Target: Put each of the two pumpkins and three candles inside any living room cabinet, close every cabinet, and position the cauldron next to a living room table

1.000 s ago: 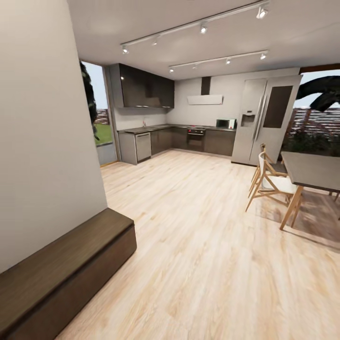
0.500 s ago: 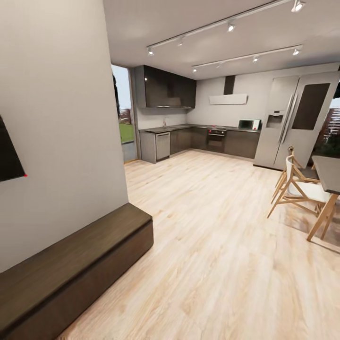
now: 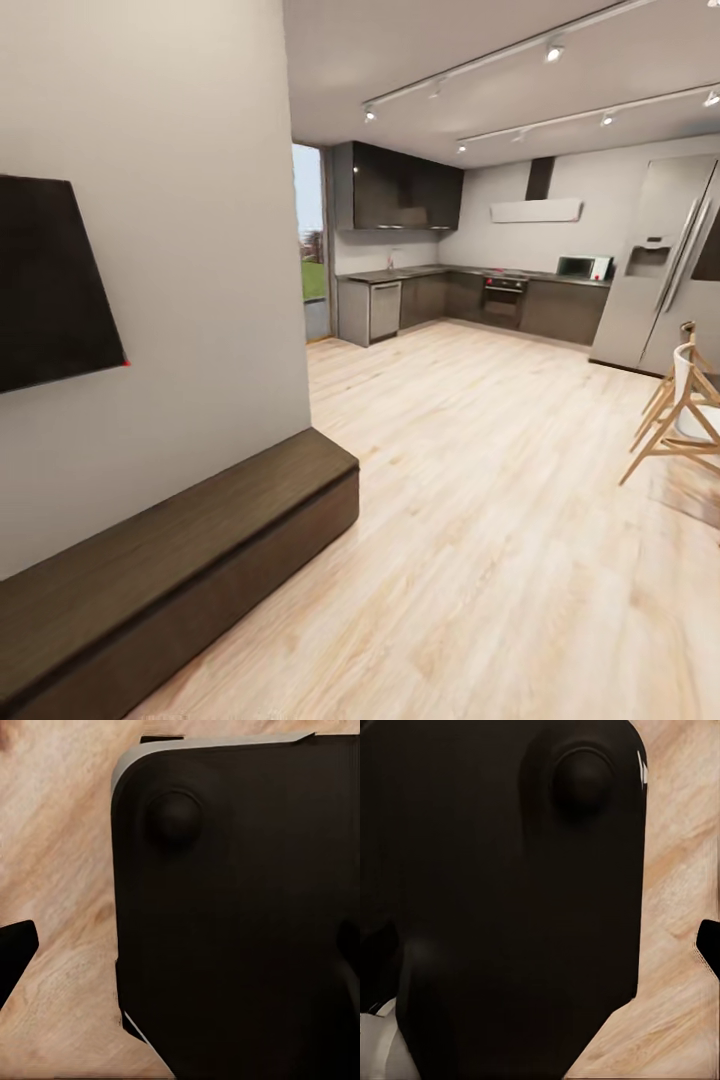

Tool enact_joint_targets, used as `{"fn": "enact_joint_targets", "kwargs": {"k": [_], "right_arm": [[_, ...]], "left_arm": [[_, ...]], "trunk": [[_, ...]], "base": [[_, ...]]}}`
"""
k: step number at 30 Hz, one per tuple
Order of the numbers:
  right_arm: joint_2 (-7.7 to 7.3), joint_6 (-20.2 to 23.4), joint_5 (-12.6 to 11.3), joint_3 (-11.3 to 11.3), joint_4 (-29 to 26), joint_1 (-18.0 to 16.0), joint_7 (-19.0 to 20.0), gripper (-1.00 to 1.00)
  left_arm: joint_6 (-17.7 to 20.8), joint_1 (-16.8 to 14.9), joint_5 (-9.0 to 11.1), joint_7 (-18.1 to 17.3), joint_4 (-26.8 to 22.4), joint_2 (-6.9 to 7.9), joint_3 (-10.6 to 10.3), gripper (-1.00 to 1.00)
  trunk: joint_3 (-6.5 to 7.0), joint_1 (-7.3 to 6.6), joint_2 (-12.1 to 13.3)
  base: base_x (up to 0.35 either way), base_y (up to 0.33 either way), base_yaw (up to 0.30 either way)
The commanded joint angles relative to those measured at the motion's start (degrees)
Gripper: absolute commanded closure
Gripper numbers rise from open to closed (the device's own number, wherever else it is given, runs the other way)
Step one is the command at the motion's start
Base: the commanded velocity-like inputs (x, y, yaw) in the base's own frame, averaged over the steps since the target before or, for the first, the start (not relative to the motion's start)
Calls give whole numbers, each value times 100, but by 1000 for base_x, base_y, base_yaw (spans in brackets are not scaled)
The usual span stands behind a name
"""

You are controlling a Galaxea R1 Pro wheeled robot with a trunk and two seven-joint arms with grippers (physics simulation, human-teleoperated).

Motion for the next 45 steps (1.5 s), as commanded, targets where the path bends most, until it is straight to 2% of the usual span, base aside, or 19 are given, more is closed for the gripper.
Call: {"fn": "enact_joint_targets", "kwargs": {"k": [1, 4, 8, 10, 13, 16, 20, 23, 25, 28, 29, 35, 41, 45], "right_arm": [[1, 21, -40, 6, 4, -5, -22, -100], [3, 103, -41, 12, 7, -2, -169, -100], [55, 533, -34, 29, -107, -12, -456, -100], [176, 906, -24, 33, -453, -25, -509, -100], [342, 1585, -19, 37, -1159, -31, -541, -100], [428, 2072, -18, 52, -1763, -43, -550, -100], [520, 2670, -19, 158, -2523, -225, -554, -100], [539, 2853, -24, 188, -2626, -566, -555, -100], [544, 2935, -26, 198, -2643, -865, -550, -100], [546, 3254, -27, 204, -2636, -1552, -557, -100], [546, 3324, -27, 208, -2633, -1690, -561, -100], [542, 3272, -18, 294, -2622, -1827, -565, -100], [539, 3247, -11, 493, -2619, -1841, -567, -100], [531, 3187, -8, 517, -2613, -1843, -572, -100]], "left_arm": [[-10, 2, 5, -2, -11, 3, -3, -100], [10, -33, 11, 10, -161, 24, -11, -100], [116, -75, 132, 25, -801, 105, -3, -100], [315, -117, 295, 41, -1151, 152, 12, -100], [994, -310, 484, 63, -1597, 228, 22, -100], [1509, -564, 542, 79, -1810, 269, 27, -100], [1791, -1005, 579, 86, -1910, 278, 38, -100], [1824, -1175, 651, 90, -1922, 268, 55, -100], [1832, -1238, 776, 94, -1928, 261, 61, -100], [1834, -1413, 883, 144, -1987, 247, 59, -100], [1818, -1464, 894, 221, -2003, 268, 58, -100], [1710, -1515, 904, 602, -2106, 301, 60, -100], [1181, -1512, 920, 666, -2034, 285, 86, -100], [1094, -1510, 928, 667, -2024, 304, 86, -100]], "trunk": [[14, -23, 39], [67, -89, 159], [129, -177, 320], [158, -221, 400], [199, -286, 520], [239, -352, 641], [292, -440, 801], [331, -506, 921], [357, -550, 1002], [396, -616, 1122], [409, -638, 1162], [486, -770, 1403], [562, -901, 1643], [612, -989, 1804]], "base": [[0, 0, 275], [0, 0, 275], [0, 0, 272], [0, 0, 261], [0, 0, 251], [0, 0, 246], [0, 0, 244], [0, 0, 244], [0, 0, 244], [0, 0, 244], [0, 0, 244], [0, 0, 244], [0, 0, 244], [0, 0, 243]]}}
